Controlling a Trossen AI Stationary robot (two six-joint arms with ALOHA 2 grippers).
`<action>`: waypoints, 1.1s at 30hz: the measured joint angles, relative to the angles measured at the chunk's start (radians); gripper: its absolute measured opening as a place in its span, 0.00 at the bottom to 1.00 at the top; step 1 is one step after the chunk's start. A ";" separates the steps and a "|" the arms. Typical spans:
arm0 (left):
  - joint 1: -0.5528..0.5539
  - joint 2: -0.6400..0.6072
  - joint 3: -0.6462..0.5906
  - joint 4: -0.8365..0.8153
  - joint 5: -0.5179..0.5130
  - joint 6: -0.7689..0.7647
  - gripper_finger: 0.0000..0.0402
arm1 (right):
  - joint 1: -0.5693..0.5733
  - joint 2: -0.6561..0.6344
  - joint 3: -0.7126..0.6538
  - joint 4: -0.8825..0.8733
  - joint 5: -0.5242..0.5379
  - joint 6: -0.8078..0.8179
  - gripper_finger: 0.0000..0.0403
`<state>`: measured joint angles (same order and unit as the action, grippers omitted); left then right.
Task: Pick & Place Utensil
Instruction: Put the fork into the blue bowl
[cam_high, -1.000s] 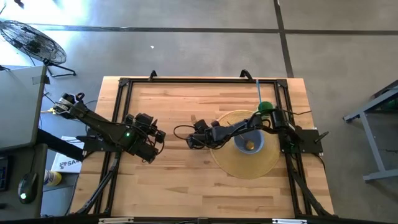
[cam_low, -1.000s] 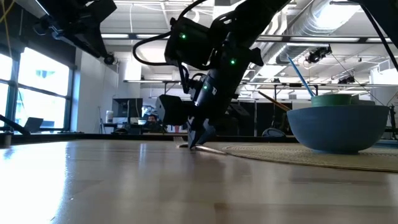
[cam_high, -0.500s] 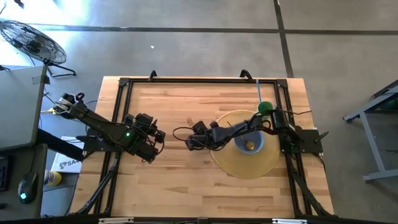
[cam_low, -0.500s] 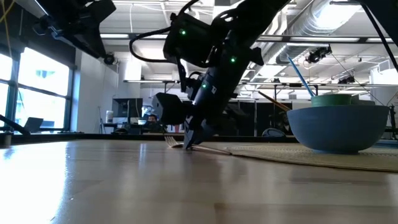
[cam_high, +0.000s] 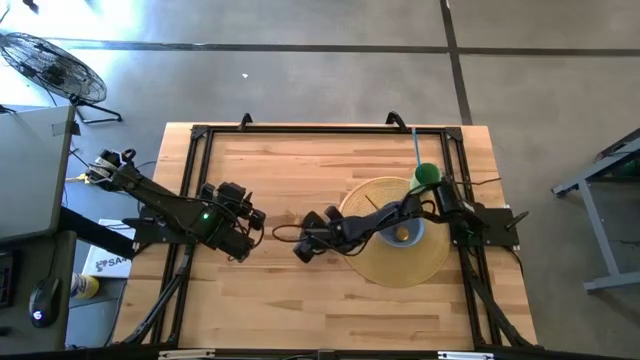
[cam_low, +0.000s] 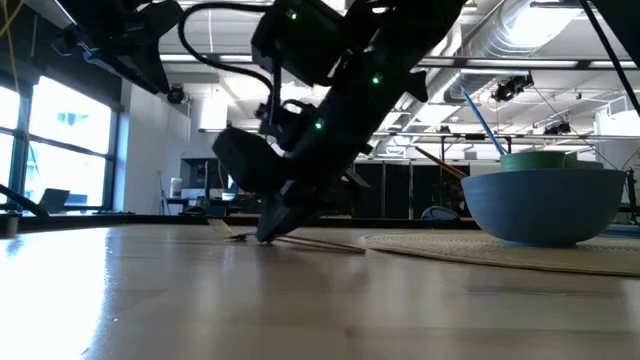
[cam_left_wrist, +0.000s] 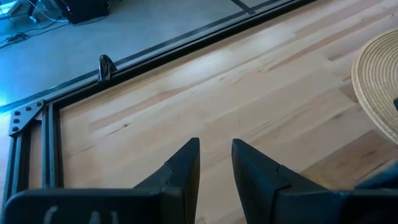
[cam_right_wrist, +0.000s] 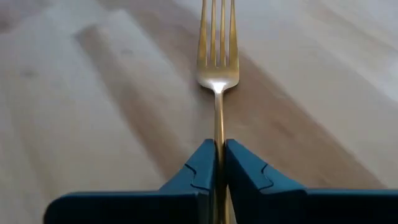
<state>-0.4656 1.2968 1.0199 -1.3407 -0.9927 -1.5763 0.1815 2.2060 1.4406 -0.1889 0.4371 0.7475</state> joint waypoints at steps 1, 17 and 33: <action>0.000 0.000 0.000 -0.005 0.000 0.000 0.22 | 0.001 0.001 0.000 0.023 -0.008 -0.019 0.04; -0.104 0.000 -0.001 -0.108 0.040 -0.055 0.22 | 0.071 -0.101 0.000 -0.030 0.030 -0.099 0.02; -0.189 0.000 -0.001 -0.144 0.015 -0.134 0.22 | 0.280 -0.480 0.002 -0.795 0.147 0.325 0.02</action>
<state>-0.6548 1.2968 1.0191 -1.4845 -0.9776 -1.7107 0.4614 1.7264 1.4422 -0.9839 0.5838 1.0730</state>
